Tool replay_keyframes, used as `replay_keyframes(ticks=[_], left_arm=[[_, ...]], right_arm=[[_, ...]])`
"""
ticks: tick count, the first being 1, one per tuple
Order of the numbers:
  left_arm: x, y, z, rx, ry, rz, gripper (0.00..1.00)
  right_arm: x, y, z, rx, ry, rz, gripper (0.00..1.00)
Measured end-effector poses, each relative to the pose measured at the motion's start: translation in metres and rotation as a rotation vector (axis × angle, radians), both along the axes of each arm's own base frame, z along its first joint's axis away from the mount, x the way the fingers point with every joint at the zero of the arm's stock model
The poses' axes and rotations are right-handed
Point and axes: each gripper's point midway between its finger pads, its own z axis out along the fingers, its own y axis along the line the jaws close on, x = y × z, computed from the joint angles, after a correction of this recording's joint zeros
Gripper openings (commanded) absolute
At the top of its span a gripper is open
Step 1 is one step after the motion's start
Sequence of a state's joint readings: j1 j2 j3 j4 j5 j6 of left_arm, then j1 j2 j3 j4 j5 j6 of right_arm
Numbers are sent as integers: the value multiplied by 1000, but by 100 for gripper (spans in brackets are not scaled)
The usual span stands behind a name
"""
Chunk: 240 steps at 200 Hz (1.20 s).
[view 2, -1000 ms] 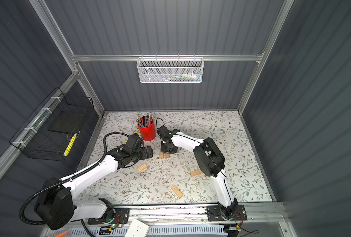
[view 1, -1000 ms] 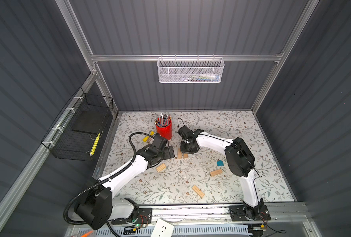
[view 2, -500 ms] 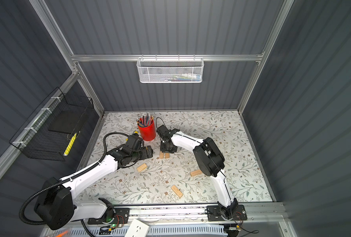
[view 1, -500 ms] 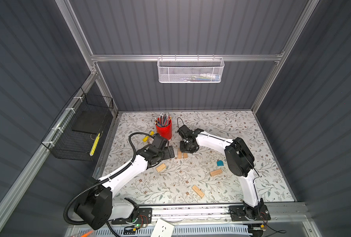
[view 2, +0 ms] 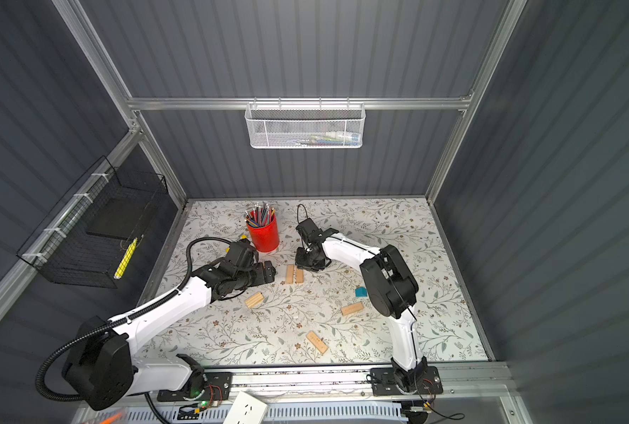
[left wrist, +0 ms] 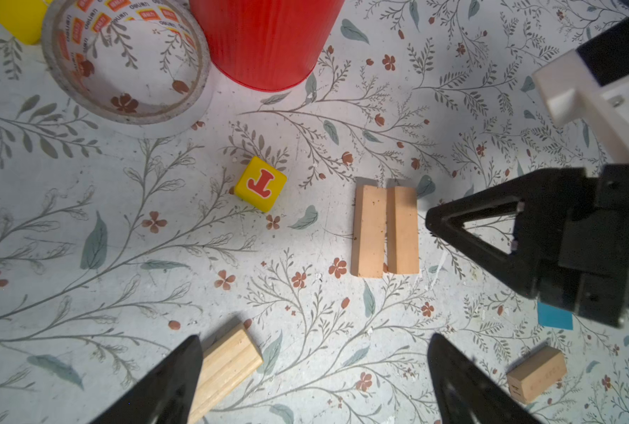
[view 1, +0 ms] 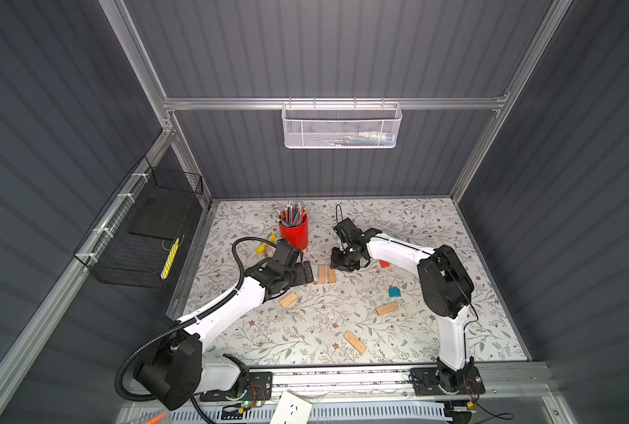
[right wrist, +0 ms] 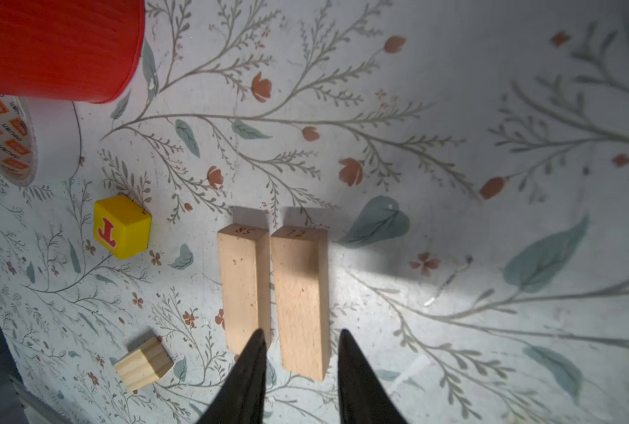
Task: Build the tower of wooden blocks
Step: 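Press the held block flush against the first upright block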
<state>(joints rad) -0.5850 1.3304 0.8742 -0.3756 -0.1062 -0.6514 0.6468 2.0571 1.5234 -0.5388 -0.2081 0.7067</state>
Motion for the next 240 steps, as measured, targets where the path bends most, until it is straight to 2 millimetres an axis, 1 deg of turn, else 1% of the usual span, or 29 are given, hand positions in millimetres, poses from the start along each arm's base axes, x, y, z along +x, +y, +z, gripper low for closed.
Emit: replay_keyframes(ticks=[17, 36, 78, 157, 199, 240], left_arm=[[1, -1, -1, -4, 3, -1, 93], [2, -2, -2, -11, 4, -4, 92], [3, -4, -4, -16, 9, -7, 92], [4, -3, -7, -17, 19, -5, 91], [5, -2, -7, -18, 19, 3, 91], [5, -2, -7, -20, 21, 5, 91]], right_arm=[[0, 4, -1, 20, 5, 9, 32], [-1, 7, -8, 32, 19, 15, 32], [-8, 1, -27, 11, 59, 13, 31], [-9, 7, -27, 60, 51, 28, 23], [-17, 6, -26, 76, 59, 37, 22], [-19, 7, -26, 84, 62, 42, 22]])
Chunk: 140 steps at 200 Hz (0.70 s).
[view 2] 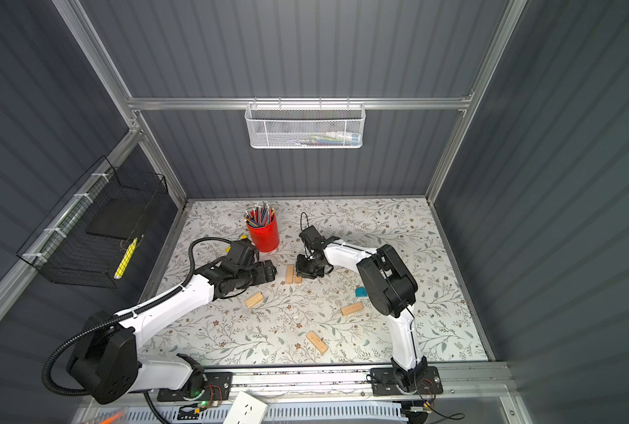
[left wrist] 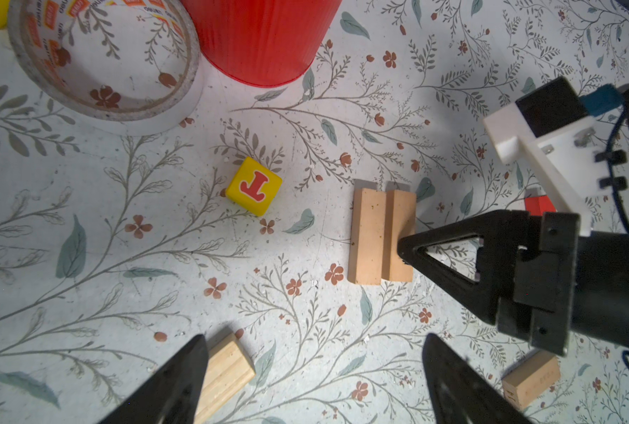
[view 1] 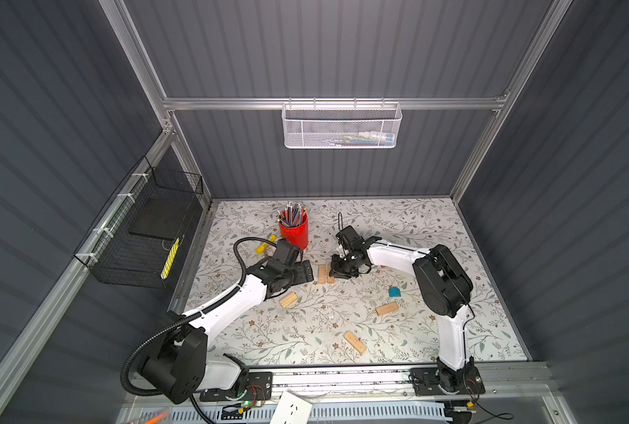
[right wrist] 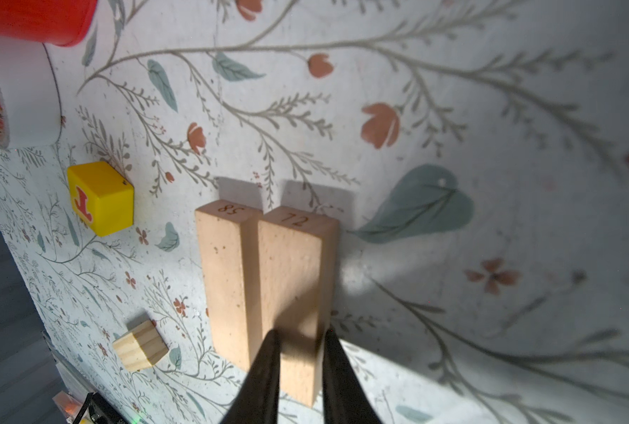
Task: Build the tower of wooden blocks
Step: 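Press the held block flush against the first upright block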
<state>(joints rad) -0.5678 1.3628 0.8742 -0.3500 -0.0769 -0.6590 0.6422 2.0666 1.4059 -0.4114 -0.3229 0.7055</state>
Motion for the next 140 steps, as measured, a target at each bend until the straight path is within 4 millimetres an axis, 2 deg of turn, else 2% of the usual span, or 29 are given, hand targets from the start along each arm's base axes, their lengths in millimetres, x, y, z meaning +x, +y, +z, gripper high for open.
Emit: replay_keyframes(ticks=[82, 140], left_arm=[[1, 2, 0, 0, 0, 7, 91], [1, 2, 0, 0, 1, 7, 92]], right_arm=[[-13, 5, 0, 30, 21, 43, 21], [-11, 4, 0, 18, 5, 49, 20]])
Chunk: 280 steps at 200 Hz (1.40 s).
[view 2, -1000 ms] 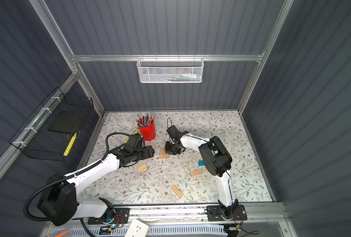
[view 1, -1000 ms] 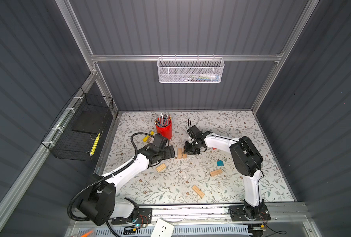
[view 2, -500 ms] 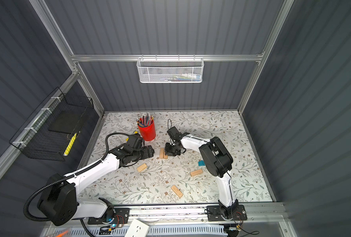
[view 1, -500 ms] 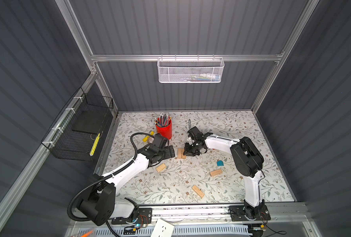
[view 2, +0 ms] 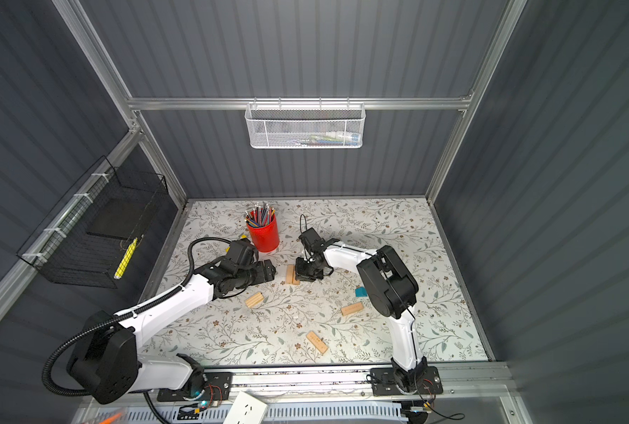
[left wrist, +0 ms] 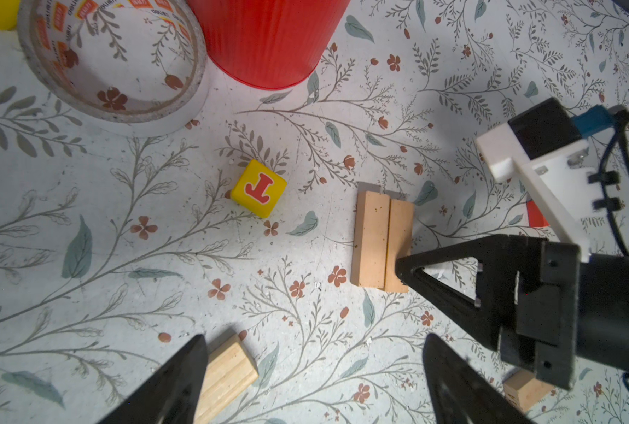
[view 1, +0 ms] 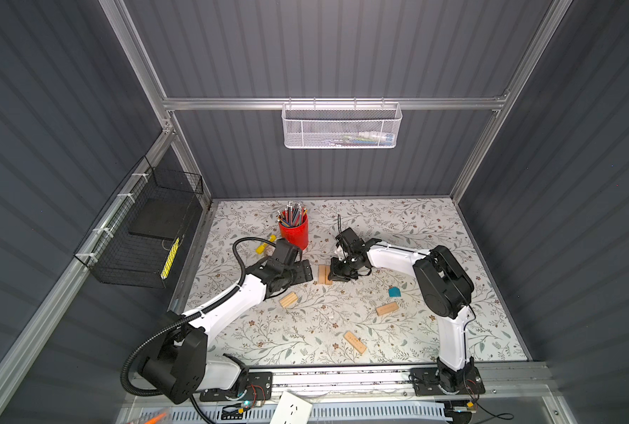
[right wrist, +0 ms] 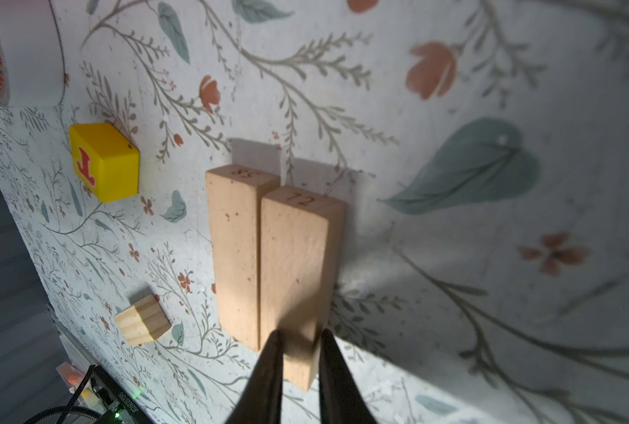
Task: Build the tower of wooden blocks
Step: 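Press the held block flush against the first upright block, then open the right gripper and withdraw while the left gripper reaches toward another block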
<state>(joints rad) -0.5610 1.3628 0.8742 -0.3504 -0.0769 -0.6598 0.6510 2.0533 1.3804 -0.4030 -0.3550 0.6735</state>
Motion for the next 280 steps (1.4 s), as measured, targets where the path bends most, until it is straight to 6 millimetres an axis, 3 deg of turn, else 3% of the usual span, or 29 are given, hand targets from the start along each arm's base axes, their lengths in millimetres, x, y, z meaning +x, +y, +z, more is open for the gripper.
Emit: replay_keyframes(ticks=[245, 280], left_arm=[[1, 2, 0, -3, 2, 12, 91], [2, 4, 0, -3, 3, 18, 91]], right_arm=[[17, 6, 2, -29, -41, 14, 18], [17, 6, 3, -32, -48, 22, 24]])
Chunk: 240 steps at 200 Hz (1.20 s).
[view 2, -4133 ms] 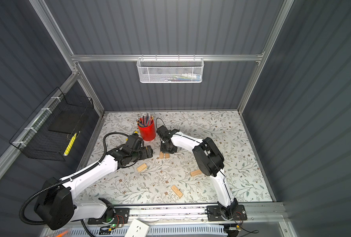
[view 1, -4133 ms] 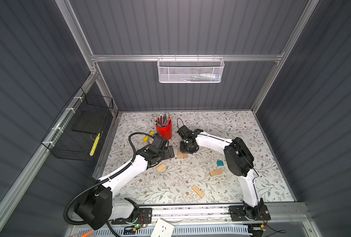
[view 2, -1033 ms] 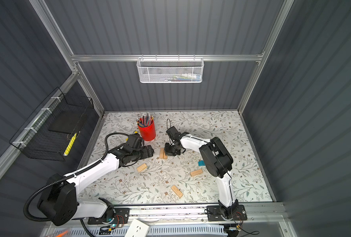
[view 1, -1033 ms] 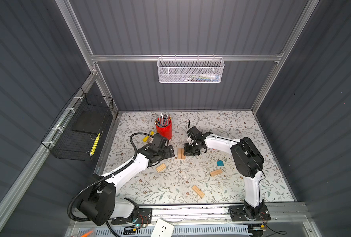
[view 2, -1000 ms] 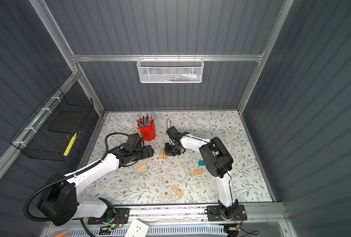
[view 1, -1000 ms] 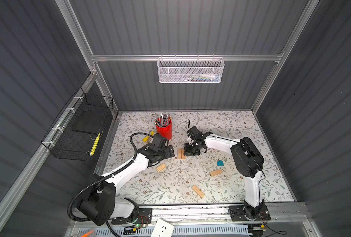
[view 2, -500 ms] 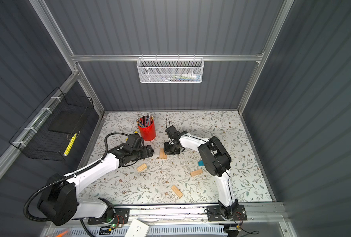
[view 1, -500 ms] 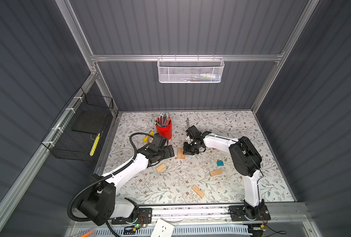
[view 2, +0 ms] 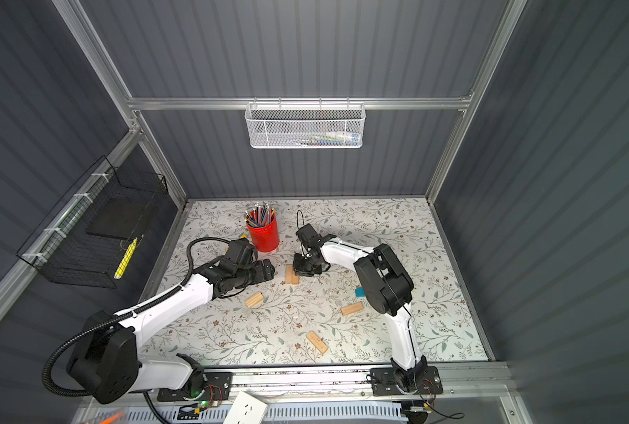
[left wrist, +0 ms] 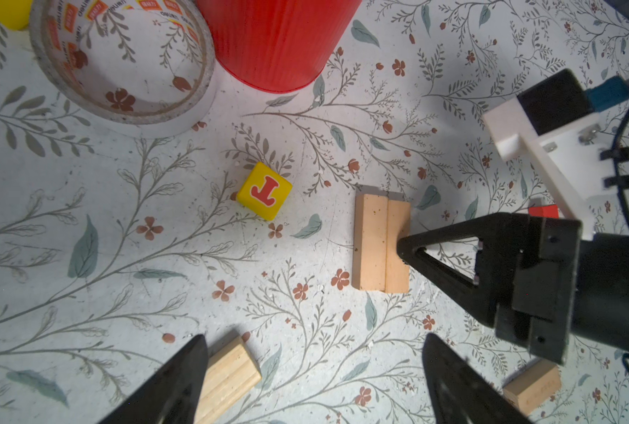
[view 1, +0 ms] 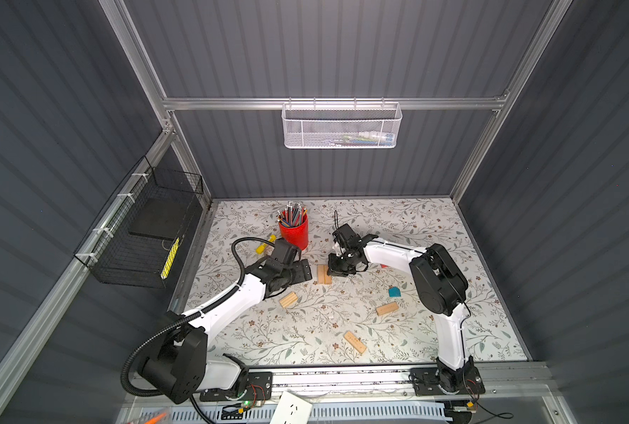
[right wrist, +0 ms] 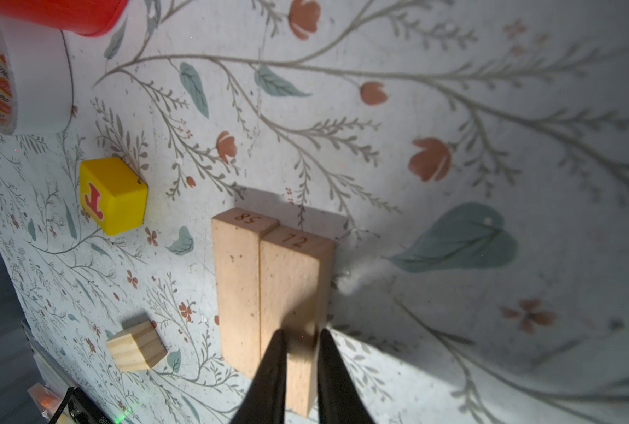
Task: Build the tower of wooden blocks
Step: 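Open the right gripper and withdraw while the left gripper reaches toward another block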
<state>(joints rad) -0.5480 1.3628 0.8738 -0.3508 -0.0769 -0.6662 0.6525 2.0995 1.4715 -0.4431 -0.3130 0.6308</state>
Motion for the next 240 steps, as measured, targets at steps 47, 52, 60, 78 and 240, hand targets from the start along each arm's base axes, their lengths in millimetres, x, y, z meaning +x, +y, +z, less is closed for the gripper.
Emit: replay_keyframes(ticks=[47, 52, 60, 78, 240], left_arm=[[-3, 2, -3, 17, 12, -10, 91], [-4, 3, -3, 23, 15, -15, 91], [-6, 4, -5, 33, 22, -22, 91], [-11, 7, -9, 59, 39, -42, 91], [-51, 13, -72, 183, 298, -199, 98]], right_arm=[[-4, -9, 23, -6, -41, 1, 36], [-5, -11, 28, -5, -49, -3, 38], [-8, -13, 37, 0, -64, -1, 40], [-15, -22, 54, 9, -95, -7, 47], [-88, -41, 67, 87, -192, 29, 79]])
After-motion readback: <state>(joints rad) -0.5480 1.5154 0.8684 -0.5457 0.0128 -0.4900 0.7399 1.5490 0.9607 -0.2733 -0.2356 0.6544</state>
